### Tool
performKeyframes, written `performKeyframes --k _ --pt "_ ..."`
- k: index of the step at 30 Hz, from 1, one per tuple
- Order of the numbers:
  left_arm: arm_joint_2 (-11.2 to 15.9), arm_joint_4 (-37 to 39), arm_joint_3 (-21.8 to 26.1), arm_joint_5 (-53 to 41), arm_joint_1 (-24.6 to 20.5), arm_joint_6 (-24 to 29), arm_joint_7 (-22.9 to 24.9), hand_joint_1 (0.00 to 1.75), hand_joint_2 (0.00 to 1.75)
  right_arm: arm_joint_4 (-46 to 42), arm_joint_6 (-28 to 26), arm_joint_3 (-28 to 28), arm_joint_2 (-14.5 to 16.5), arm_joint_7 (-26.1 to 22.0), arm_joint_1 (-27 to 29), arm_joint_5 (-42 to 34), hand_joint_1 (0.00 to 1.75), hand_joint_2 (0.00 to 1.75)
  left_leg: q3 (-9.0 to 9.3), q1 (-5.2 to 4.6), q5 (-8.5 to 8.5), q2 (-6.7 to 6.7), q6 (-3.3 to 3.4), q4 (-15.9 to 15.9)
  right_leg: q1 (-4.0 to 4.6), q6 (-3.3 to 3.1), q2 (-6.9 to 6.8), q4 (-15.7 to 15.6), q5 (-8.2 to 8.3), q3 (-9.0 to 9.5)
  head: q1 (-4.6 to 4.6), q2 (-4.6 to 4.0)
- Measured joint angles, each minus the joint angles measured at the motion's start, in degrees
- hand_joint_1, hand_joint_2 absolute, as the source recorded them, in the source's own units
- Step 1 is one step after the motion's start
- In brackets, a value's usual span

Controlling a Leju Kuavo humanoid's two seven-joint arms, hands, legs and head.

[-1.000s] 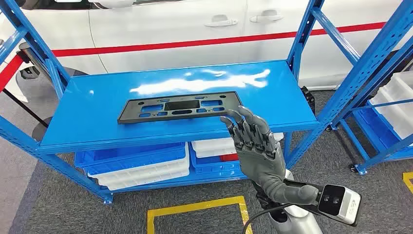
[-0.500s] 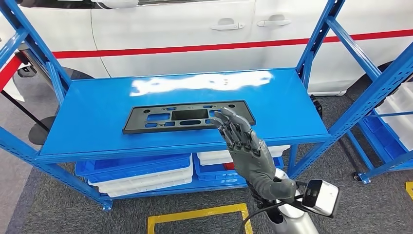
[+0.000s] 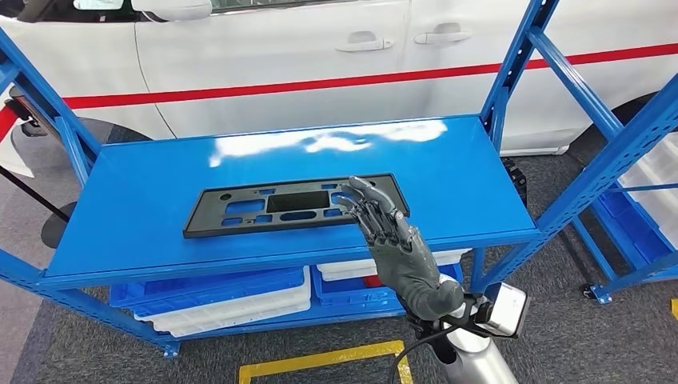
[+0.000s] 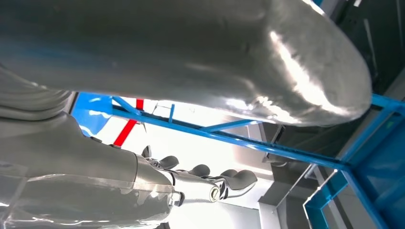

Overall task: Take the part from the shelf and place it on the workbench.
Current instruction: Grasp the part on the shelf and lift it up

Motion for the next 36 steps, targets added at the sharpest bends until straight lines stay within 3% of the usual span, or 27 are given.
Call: performKeyframes --k 2,4,6,9,10,11,12,14,16,18,21,24,26,27,29,31,36 --pt "-0.03 0.01 0.01 0.15 0.21 -0.04 -0.47 0.00 0.00 0.96 -0.19 0.57 -0.26 -1.36 0.97 1.41 0.00 0.00 0.89 -0.28 0.44 0.05 0.67 -2.51 0.12 0.64 -0.02 0.07 -0.48 0.15 0.01 0.00" --pt "-0.11 0.01 0.01 0.36 0.52 -0.05 -0.91 0.00 0.00 2.38 -0.54 1.58 -0.56 -2.27 1.59 2.99 0.00 0.00 1.12 -0.22 0.78 0.08 1.38 -2.78 0.14 1.32 -0.02 0.16 -0.94 0.20 0.01 0.00" --pt "-0.24 0.01 0.01 0.46 0.59 -0.09 -1.35 0.00 0.00 3.86 -0.99 2.72 -0.80 -1.92 1.19 3.95 0.00 0.00 1.51 0.01 0.84 0.16 1.97 -3.19 0.05 1.88 -0.06 2.13 -2.27 -0.57 0.00 0.00" --pt "-0.29 0.01 0.01 0.45 0.51 -0.27 -1.96 0.00 0.00 6.34 -3.45 4.73 -1.32 0.20 0.42 6.70 0.00 1.31 1.90 0.00 0.54 0.20 2.63 -3.37 -0.13 2.41 -0.11 12.41 -6.57 -6.27 0.01 0.00" --pt "-0.29 0.01 0.01 0.40 0.55 -0.26 -2.08 0.00 0.00 7.22 -4.99 5.51 -1.51 0.87 0.33 8.42 0.00 1.75 2.03 -0.03 0.37 0.15 2.72 -3.36 -0.17 2.51 -0.11 15.39 -7.15 -8.23 0.01 0.00" --pt "-0.29 0.01 0.01 0.28 0.59 -0.21 -2.16 0.00 0.00 8.13 -6.85 6.33 -1.67 1.39 0.20 10.46 0.00 1.75 2.25 -0.04 0.17 0.09 2.73 -3.34 -0.20 2.54 -0.11 16.37 -6.51 -9.27 0.01 0.00" --pt "-0.30 0.01 0.01 0.10 0.64 -0.18 -2.20 0.00 0.00 9.06 -8.98 7.20 -1.78 1.78 -0.05 12.78 0.00 1.75 2.57 -0.05 -0.07 0.02 2.67 -3.31 -0.23 2.47 -0.12 15.10 -4.73 -9.23 0.01 0.00" --pt "-0.41 0.03 -0.03 -0.41 0.66 -0.13 -2.14 0.00 0.00 11.12 -14.17 8.96 -1.88 2.23 -1.10 18.15 0.00 1.75 3.30 -0.06 -0.66 -0.08 2.41 -3.23 -0.18 2.01 -0.14 8.00 0.22 -6.71 0.02 0.00" --pt "-0.56 0.08 -0.19 -1.43 0.57 0.58 -0.91 0.00 0.00 13.44 -20.59 10.59 -1.89 2.68 -2.61 24.51 0.00 1.75 3.56 -0.25 -1.16 -0.12 1.91 -3.06 0.06 1.46 -0.15 2.18 2.56 -4.40 0.01 0.00" --pt "-0.64 0.14 -0.73 -3.23 0.52 2.78 2.61 0.00 0.00 16.14 -27.67 12.07 -1.72 3.85 -4.34 31.52 0.00 1.75 3.55 -0.35 -1.36 -0.06 1.28 -3.13 0.27 1.08 -0.01 0.82 2.40 -3.95 0.01 0.00" --pt "-0.73 0.17 -2.15 -6.04 0.54 6.48 9.22 0.00 0.00 20.85 -38.56 14.26 -0.77 6.80 -7.58 42.74 0.00 1.75 3.14 -0.29 -2.55 0.09 0.37 -1.76 -0.19 0.23 0.15 0.11 2.54 -3.53 0.00 0.00" --pt "-0.79 0.20 -3.51 -8.00 0.66 8.59 12.74 0.00 0.00 26.10 -49.13 16.99 0.48 10.00 -10.93 54.14 0.00 1.75 -1.65 0.04 -6.93 0.09 -0.36 7.80 -0.31 -0.40 -0.06 -0.20 2.43 -3.09 -0.01 0.00" --pt "-0.76 0.21 -4.16 -8.47 0.84 9.20 13.44 0.00 0.00 29.61 -54.98 18.98 1.29 12.30 -12.50 60.78 0.00 1.75 -4.58 0.25 -7.63 0.09 -0.72 12.47 -0.26 -0.48 -0.11 -0.18 2.26 -2.96 -0.01 0.00" --pt "-0.73 0.21 -4.36 -8.56 0.91 9.35 13.54 0.00 0.00 31.18 -57.36 19.93 1.81 13.58 -13.19 63.84 0.00 1.75 -4.62 0.34 -6.38 0.10 -0.83 11.80 -0.28 -0.43 -0.08 -0.14 2.15 -2.83 -0.01 0.00" --pt "-0.64 0.21 -4.53 -8.54 0.95 9.45 13.34 0.00 0.00 34.00 -60.80 21.74 3.22 16.42 -14.68 69.81 0.00 1.75 -1.95 0.52 -1.99 0.13 -0.84 5.09 -0.32 -0.16 0.02 0.00 1.81 -2.44 0.00 0.00" --pt "-0.63 0.21 -4.60 -8.44 0.84 9.44 12.94 0.00 0.00 36.34 -62.20 23.23 4.82 18.77 -16.20 74.36 0.00 1.75 0.84 0.42 0.48 0.10 -0.49 -1.21 -0.12 0.35 0.11 0.29 1.47 -2.35 0.00 0.00" --pt "-0.73 0.21 -4.63 -8.22 0.94 9.25 12.25 0.00 0.00 42.80 -62.45 26.05 8.17 22.06 -19.58 78.45 0.00 1.75 1.57 0.43 0.75 -0.03 1.25 -3.23 -0.01 1.71 0.07 1.28 0.56 -2.76 0.01 0.00"
